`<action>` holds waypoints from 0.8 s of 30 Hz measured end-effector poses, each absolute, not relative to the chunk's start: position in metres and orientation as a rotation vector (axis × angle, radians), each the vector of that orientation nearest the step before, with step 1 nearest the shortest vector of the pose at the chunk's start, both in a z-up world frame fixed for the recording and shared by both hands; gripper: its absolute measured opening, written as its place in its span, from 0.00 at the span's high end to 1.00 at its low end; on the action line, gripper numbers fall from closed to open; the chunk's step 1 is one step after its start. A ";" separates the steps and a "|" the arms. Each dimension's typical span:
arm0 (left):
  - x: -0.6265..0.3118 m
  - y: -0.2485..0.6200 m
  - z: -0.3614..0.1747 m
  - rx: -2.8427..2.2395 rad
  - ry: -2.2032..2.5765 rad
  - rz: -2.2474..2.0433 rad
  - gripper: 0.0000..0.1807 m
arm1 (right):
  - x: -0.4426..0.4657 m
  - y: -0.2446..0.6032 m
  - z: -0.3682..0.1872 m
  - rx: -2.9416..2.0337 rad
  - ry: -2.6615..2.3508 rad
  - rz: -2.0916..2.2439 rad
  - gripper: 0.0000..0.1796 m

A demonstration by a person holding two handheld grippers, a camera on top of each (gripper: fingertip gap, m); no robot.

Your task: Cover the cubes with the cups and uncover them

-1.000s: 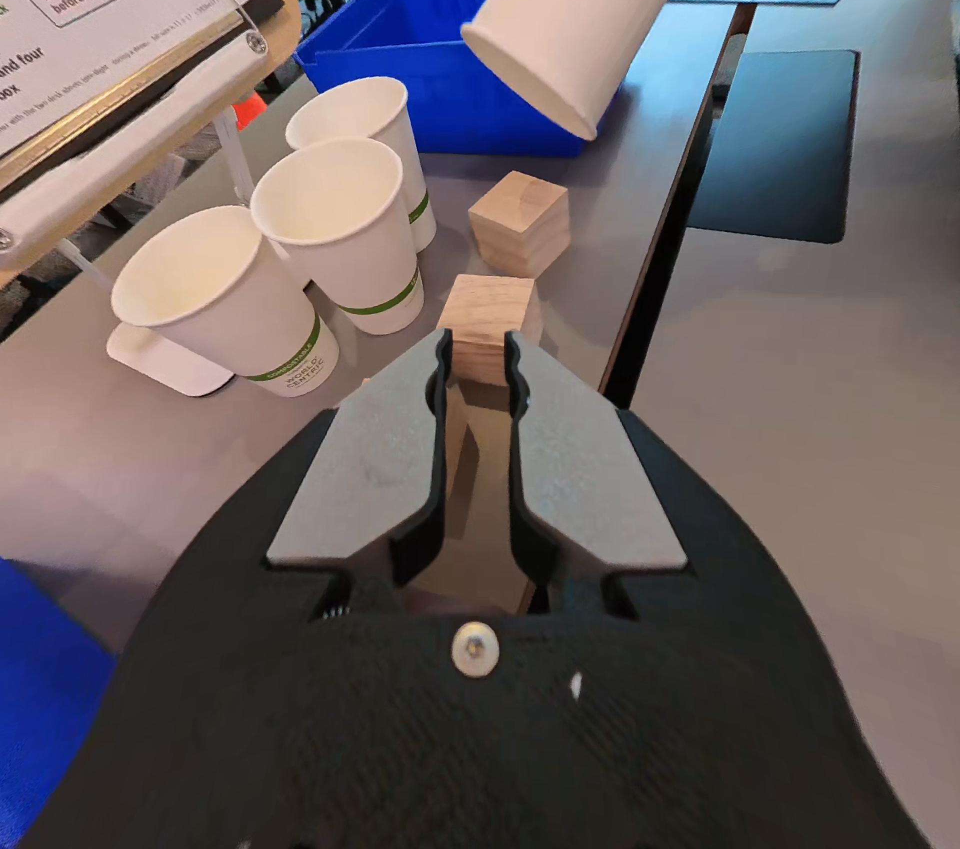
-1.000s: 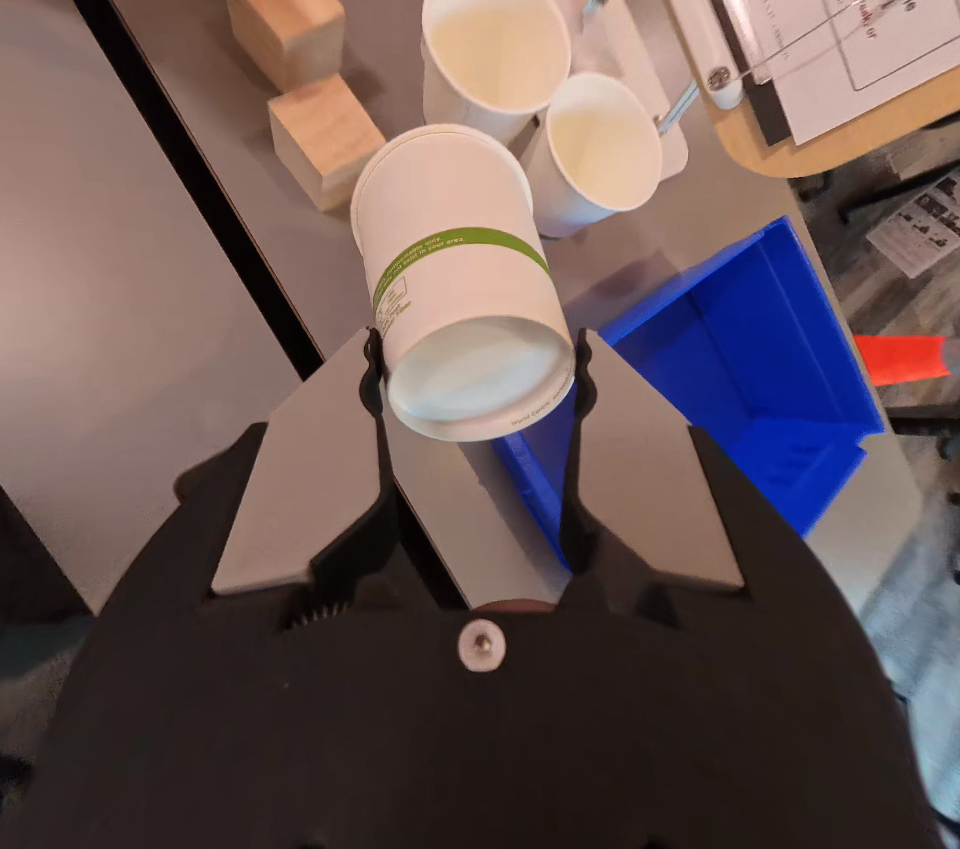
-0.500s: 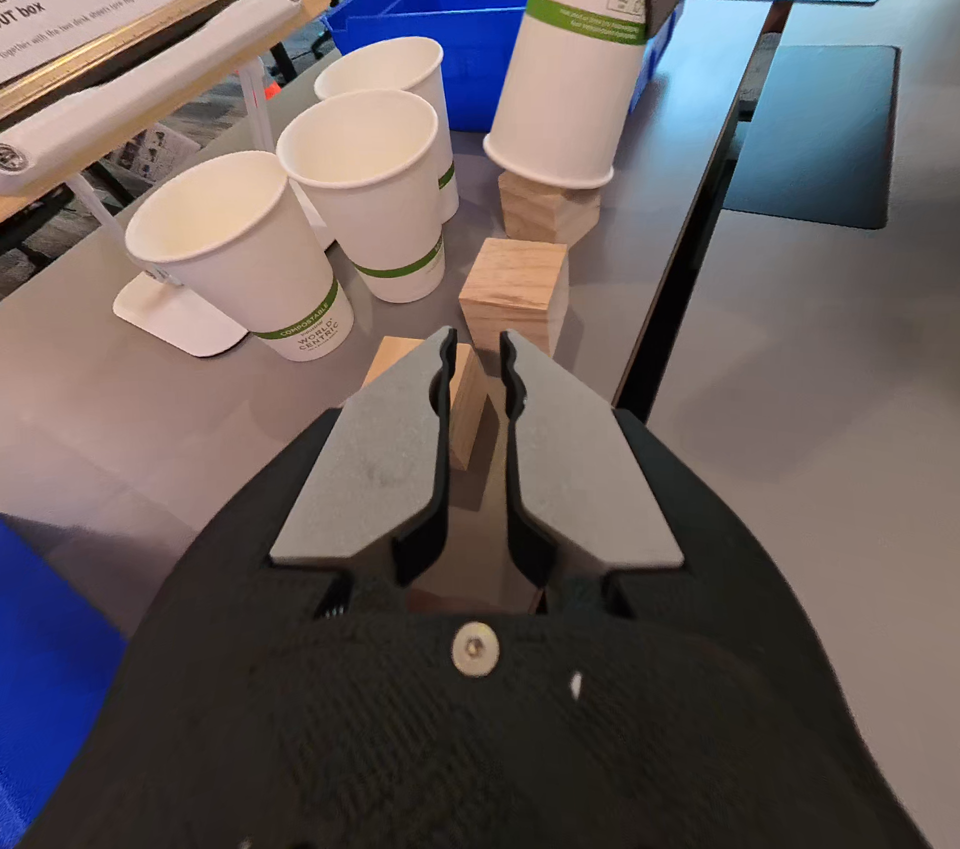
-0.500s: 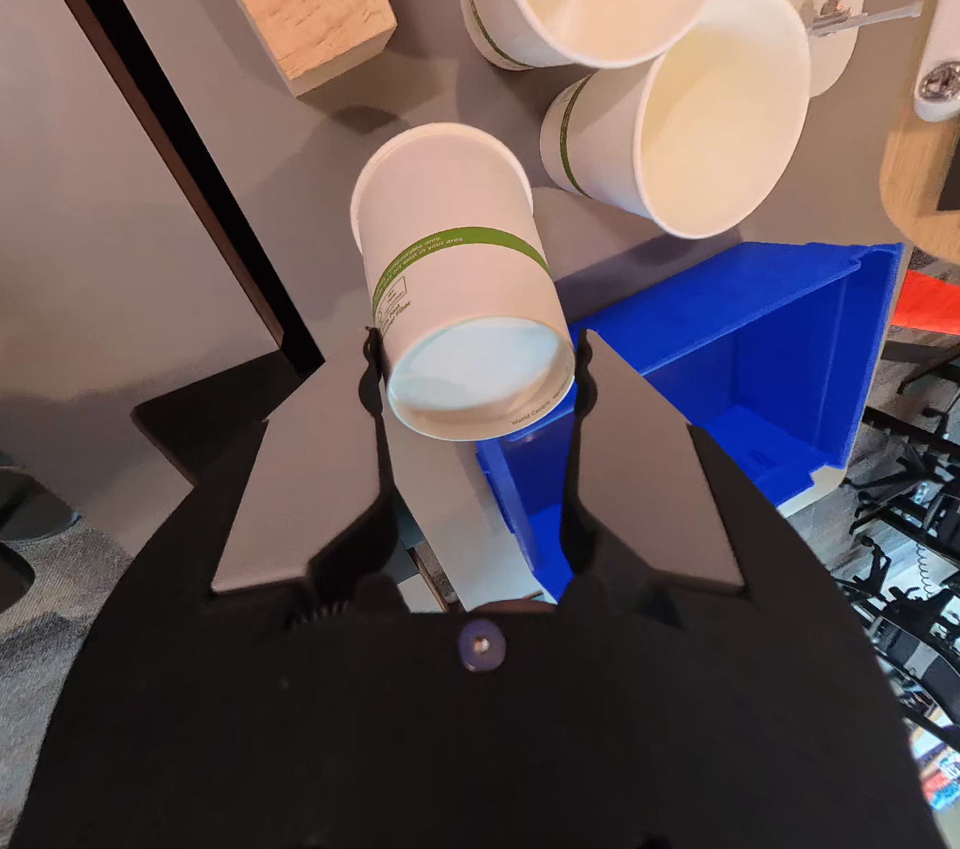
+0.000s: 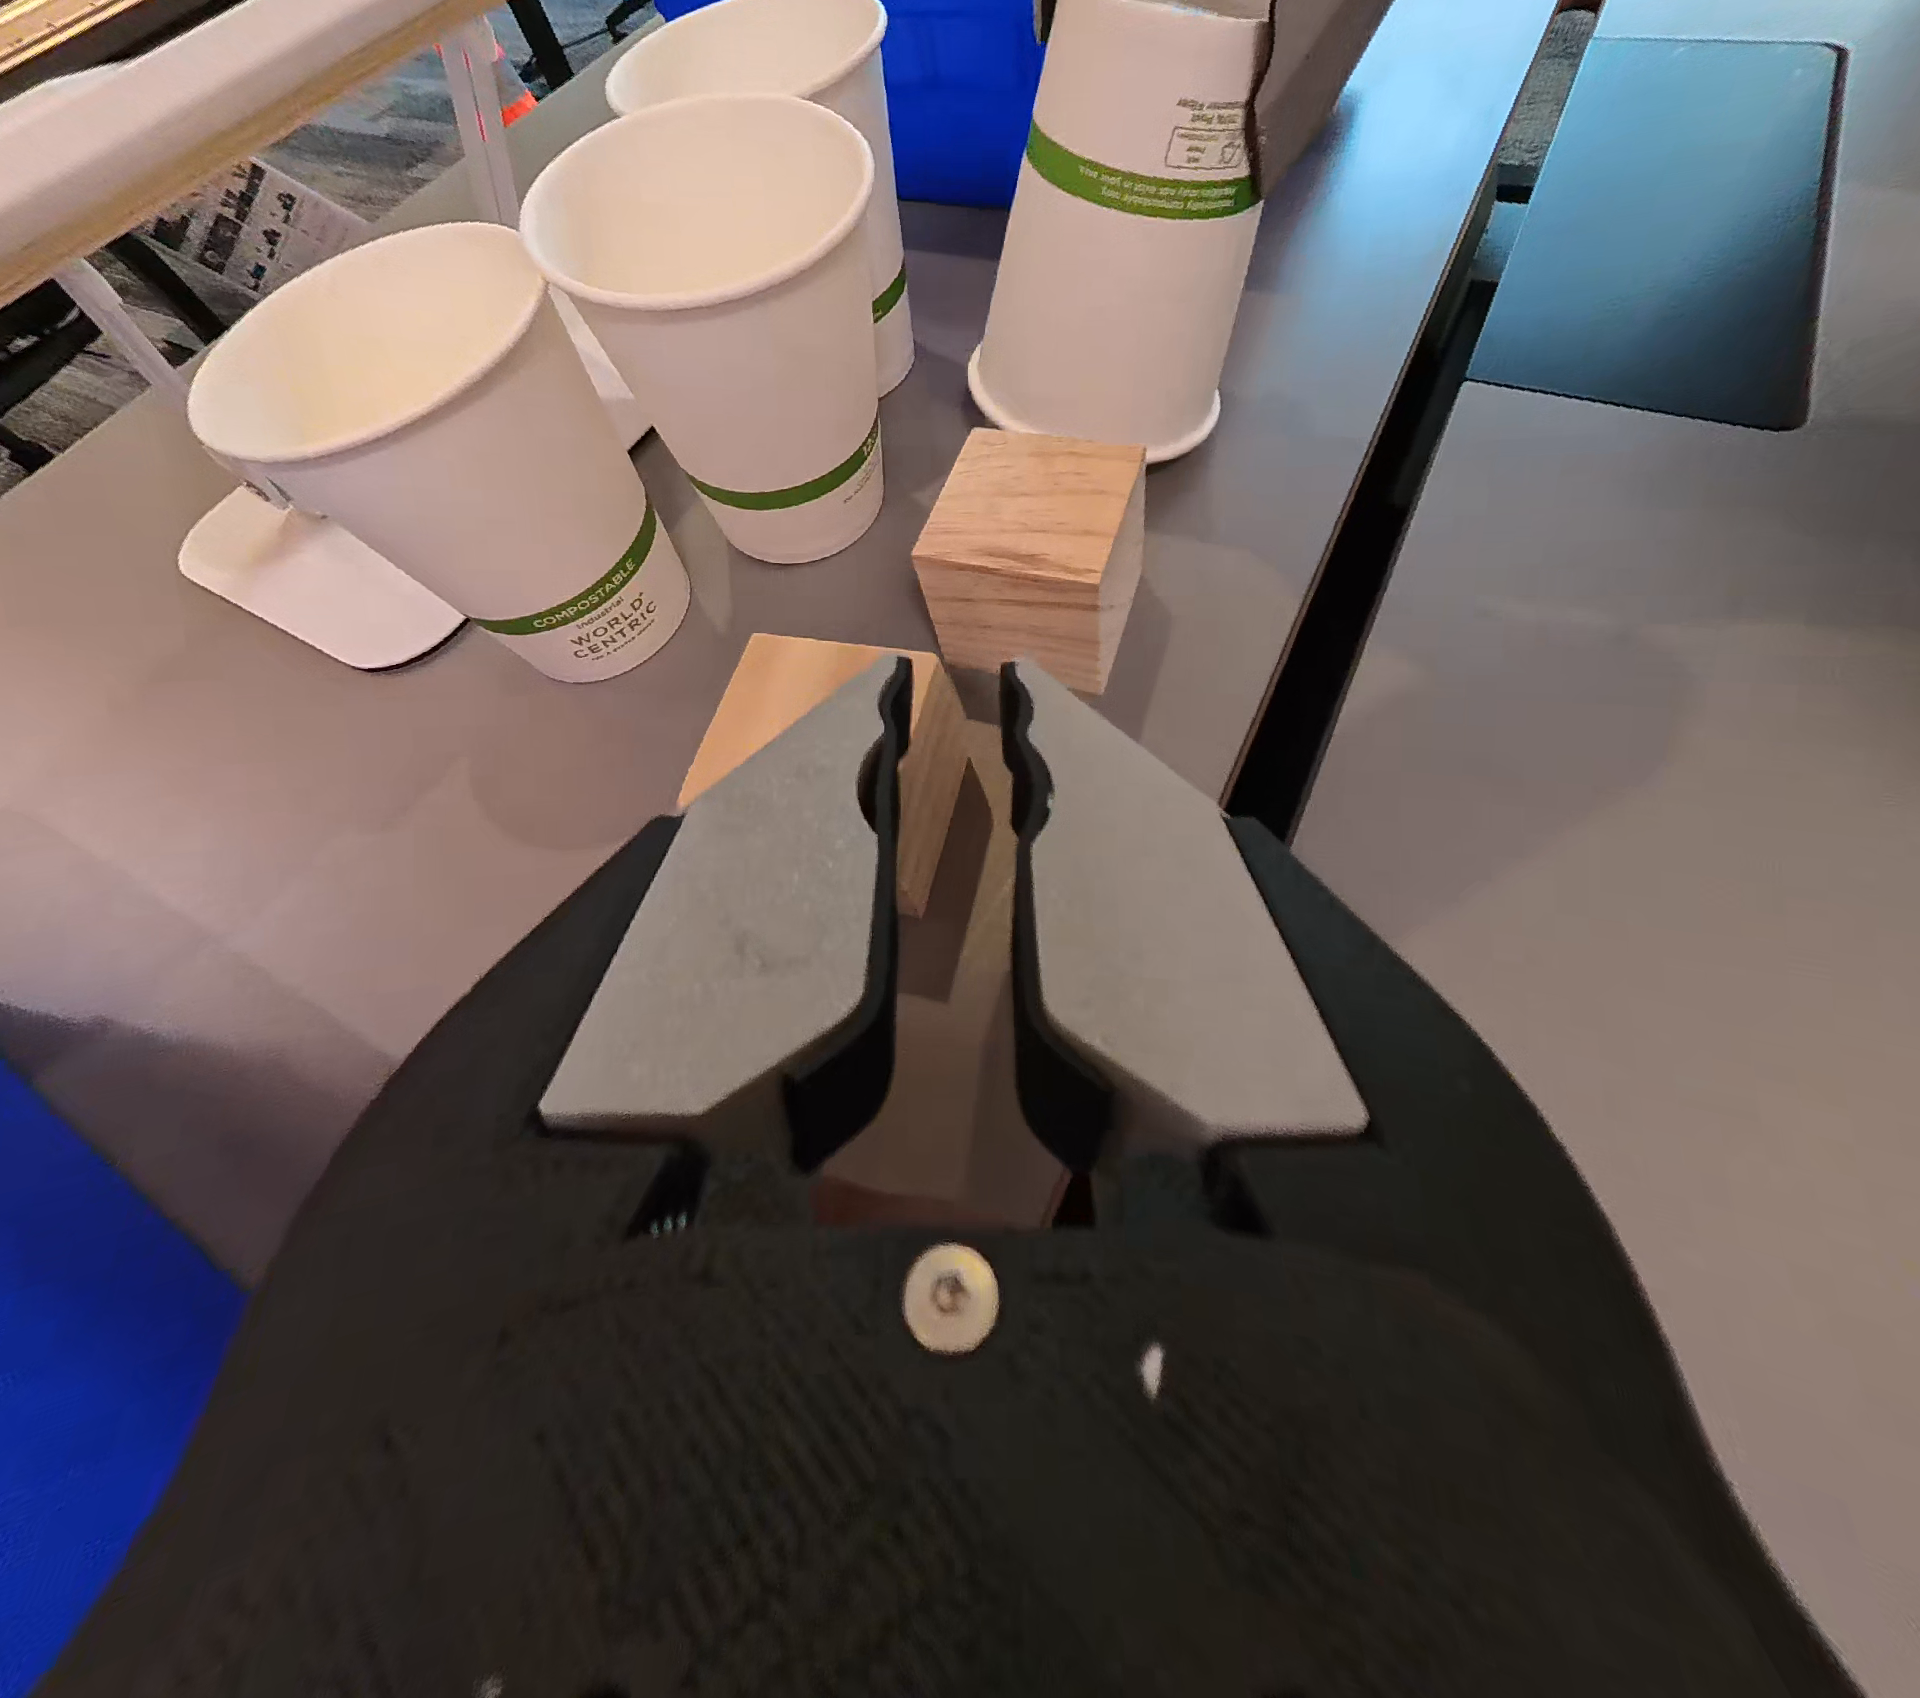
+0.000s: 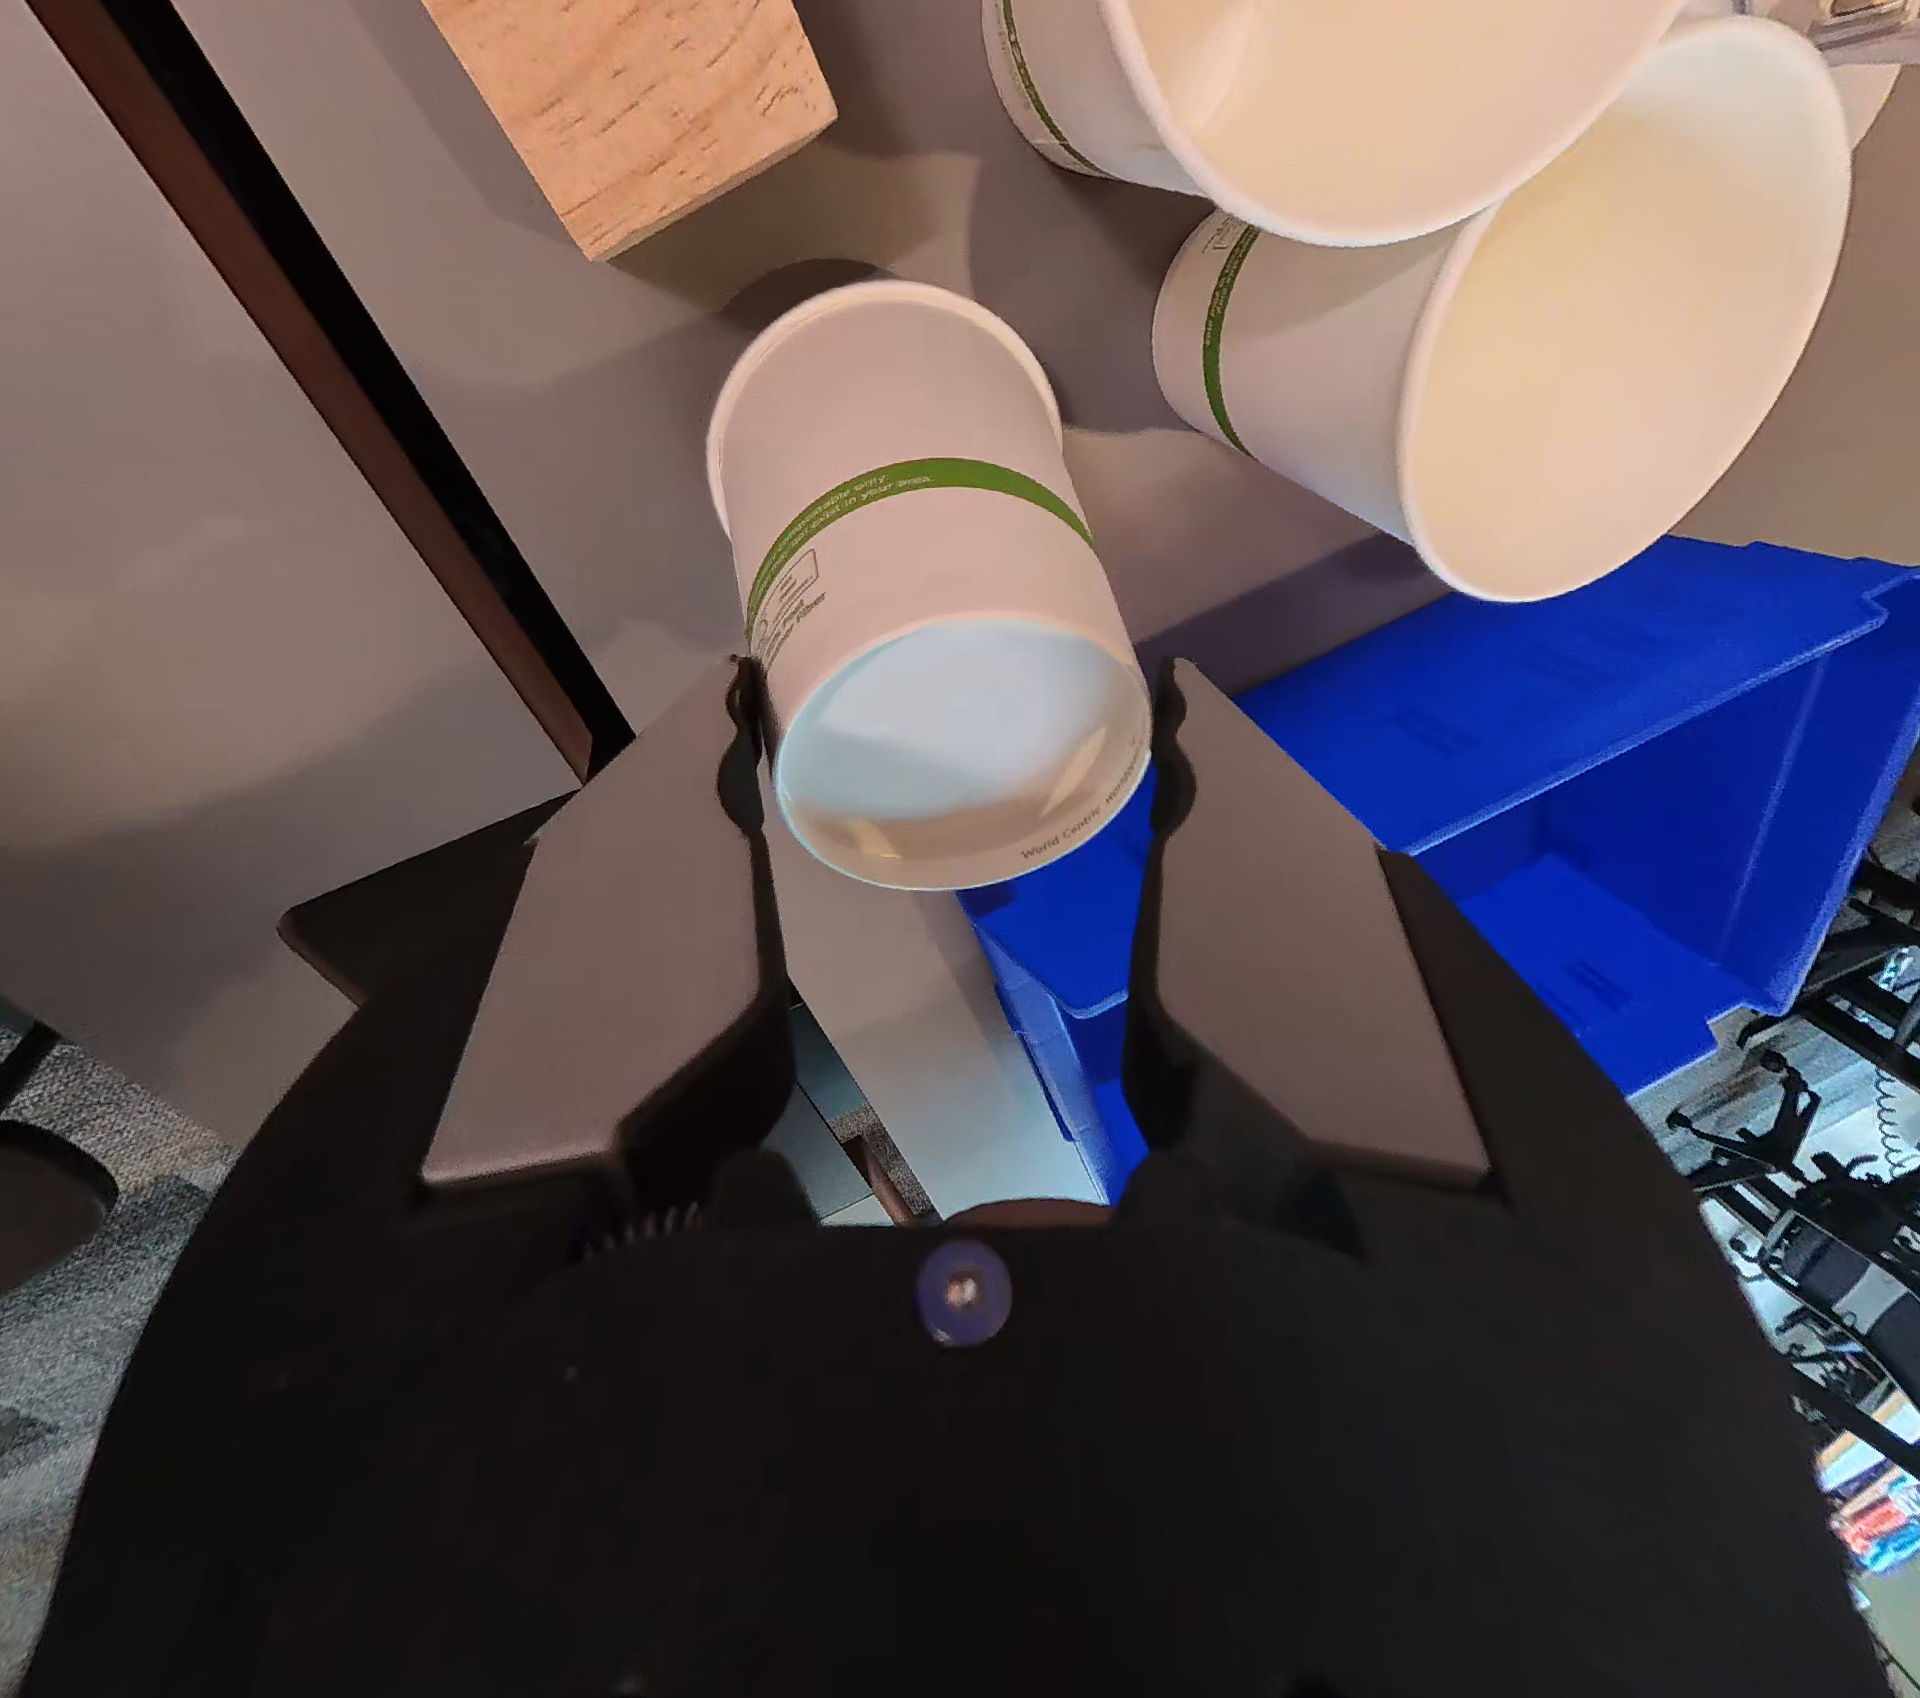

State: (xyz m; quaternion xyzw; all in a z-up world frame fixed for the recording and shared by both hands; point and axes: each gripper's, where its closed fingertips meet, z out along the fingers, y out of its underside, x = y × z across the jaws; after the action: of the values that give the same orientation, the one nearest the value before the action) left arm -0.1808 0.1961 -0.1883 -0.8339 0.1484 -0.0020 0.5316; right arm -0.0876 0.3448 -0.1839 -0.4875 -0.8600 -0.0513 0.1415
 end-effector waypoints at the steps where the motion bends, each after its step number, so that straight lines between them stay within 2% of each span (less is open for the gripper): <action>1: -0.181 0.196 -0.189 -1.990 0.354 -0.004 0.92 | -0.087 0.346 -0.183 -1.409 -2.477 -0.150 0.59; 12: -0.181 0.196 -0.190 -1.993 0.348 -0.024 0.92 | -0.090 0.351 -0.171 -1.435 -2.398 -0.094 0.57; 24: -0.179 0.196 -0.188 -1.982 0.346 -0.022 0.92 | -0.114 0.323 -0.086 -1.319 -1.931 0.386 0.63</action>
State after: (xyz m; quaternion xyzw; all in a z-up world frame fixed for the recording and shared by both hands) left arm -0.1791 0.1965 -0.1879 -0.8320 0.1452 -0.0094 0.5353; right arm -0.1137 0.3232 -0.0864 -0.5156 -0.7549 0.1507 0.3762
